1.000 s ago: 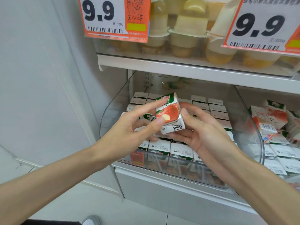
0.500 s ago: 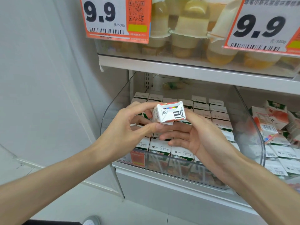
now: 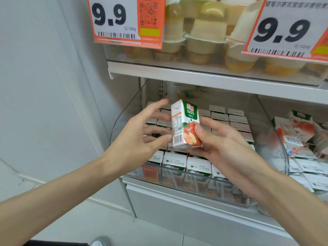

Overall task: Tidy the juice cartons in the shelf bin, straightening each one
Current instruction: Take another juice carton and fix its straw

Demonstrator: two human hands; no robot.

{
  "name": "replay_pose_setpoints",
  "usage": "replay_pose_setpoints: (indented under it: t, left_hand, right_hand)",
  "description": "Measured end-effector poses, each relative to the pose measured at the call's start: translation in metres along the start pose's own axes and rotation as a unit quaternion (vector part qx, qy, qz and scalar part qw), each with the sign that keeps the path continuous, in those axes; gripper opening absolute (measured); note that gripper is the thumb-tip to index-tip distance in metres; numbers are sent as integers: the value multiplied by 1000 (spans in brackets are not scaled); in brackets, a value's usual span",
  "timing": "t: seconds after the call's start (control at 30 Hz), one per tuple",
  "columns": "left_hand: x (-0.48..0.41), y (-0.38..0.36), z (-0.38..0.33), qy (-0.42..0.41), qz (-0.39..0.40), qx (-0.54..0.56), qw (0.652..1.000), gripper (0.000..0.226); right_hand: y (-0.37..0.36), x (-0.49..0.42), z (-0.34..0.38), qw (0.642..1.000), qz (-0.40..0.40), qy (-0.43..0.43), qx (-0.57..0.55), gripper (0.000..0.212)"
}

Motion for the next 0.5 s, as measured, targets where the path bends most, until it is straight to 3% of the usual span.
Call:
replay_pose_setpoints:
  t: [0.23, 0.3, 0.4, 0.5]
  left_hand:
    - [3, -5, -3, -6, 37, 38, 999, 46]
    - [2, -6, -6, -8, 51, 50, 997, 39]
    - [1, -3, -8, -48, 35, -15, 998, 39]
    - [0, 4, -6, -57, 1, -36, 998, 38]
  right_hand:
    - [-8, 2, 1, 999, 30, 4, -19, 37]
    - [-7, 4, 4, 999, 9, 33, 36, 40]
    - [-7, 7, 9, 989, -12, 67, 128, 47]
    - [-9, 8, 12, 985, -11, 88, 151, 48]
Point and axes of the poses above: each hand's wrist, its own x-axis away from the middle knuckle, its own y-axis out of the back of the hand, z = x × y, the point moved 6 cm from there along -x, towards the middle knuckle, and after that the axes turned 2 degrees about -x, right-handed, at the moved point
